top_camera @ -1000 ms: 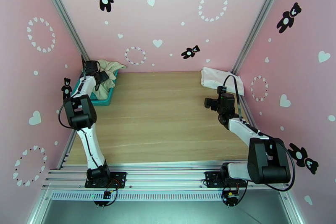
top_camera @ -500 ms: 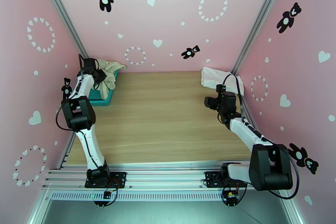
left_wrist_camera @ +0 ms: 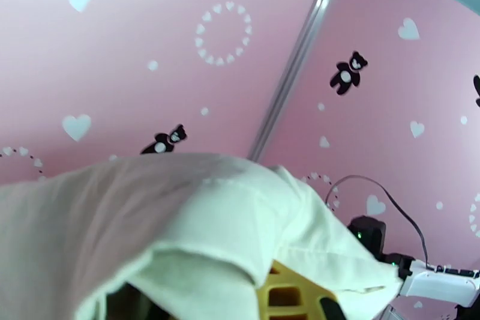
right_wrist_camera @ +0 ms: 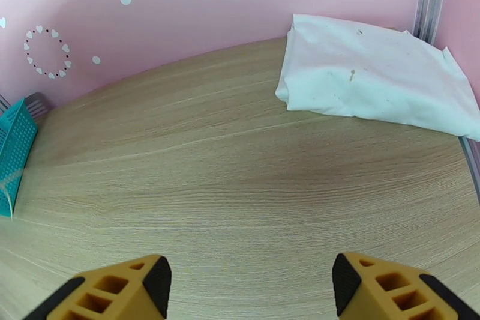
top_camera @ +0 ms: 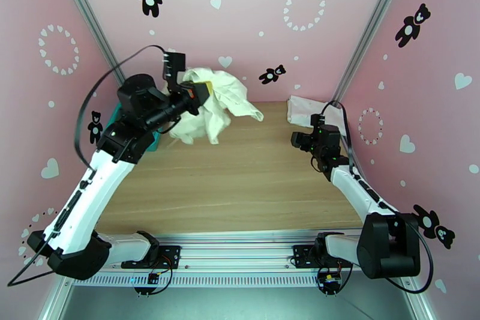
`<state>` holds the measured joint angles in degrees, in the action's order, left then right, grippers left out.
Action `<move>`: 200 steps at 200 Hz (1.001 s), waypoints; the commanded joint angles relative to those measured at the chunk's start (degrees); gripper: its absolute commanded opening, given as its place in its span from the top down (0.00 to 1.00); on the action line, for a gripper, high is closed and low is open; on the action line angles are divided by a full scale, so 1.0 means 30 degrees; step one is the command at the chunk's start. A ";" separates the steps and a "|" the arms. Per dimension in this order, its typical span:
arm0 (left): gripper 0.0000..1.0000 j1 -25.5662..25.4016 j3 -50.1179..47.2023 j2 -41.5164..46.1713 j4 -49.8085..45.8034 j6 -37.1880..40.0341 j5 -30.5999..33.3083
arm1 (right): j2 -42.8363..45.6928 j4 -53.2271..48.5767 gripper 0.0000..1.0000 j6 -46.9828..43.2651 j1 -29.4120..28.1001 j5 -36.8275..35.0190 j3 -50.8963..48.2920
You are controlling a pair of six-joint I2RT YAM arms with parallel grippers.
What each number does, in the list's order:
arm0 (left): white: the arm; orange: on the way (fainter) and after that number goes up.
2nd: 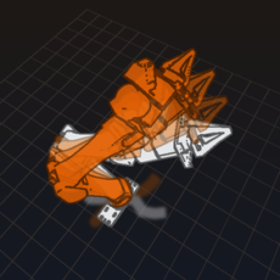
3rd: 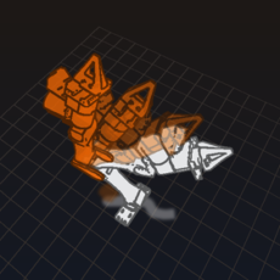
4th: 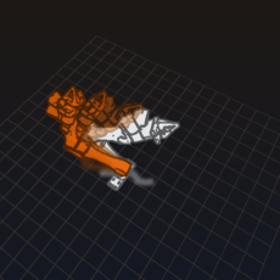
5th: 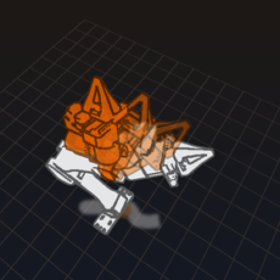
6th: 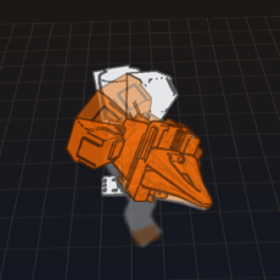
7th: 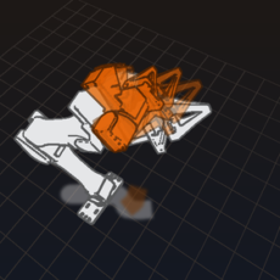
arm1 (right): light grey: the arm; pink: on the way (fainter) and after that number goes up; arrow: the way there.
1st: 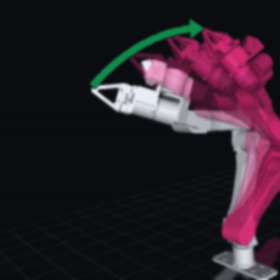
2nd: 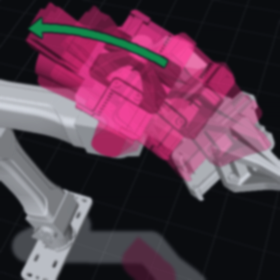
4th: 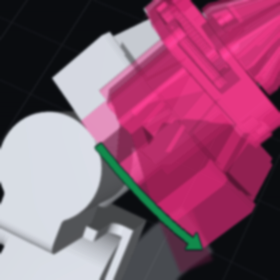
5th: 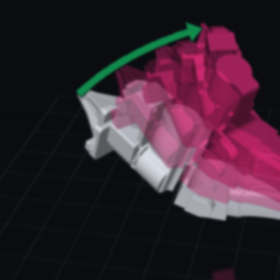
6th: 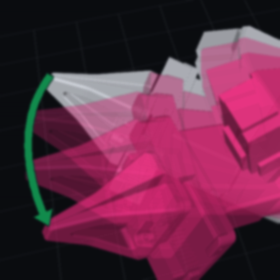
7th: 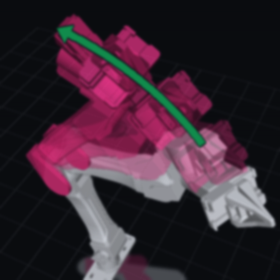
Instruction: Fold and stack the mixed laundry pile
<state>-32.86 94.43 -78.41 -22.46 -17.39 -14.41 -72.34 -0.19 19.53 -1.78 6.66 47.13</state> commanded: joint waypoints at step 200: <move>0.34 -0.6454 0.1190 -1.1714 -0.8435 1.5597 0.3427 | 0.0600 -0.8641 0.20 0.2425 0.1193 0.0184 -0.1091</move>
<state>-49.89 94.17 -105.73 -39.40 16.40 -5.45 -73.17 -23.94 24.84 0.08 7.27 45.98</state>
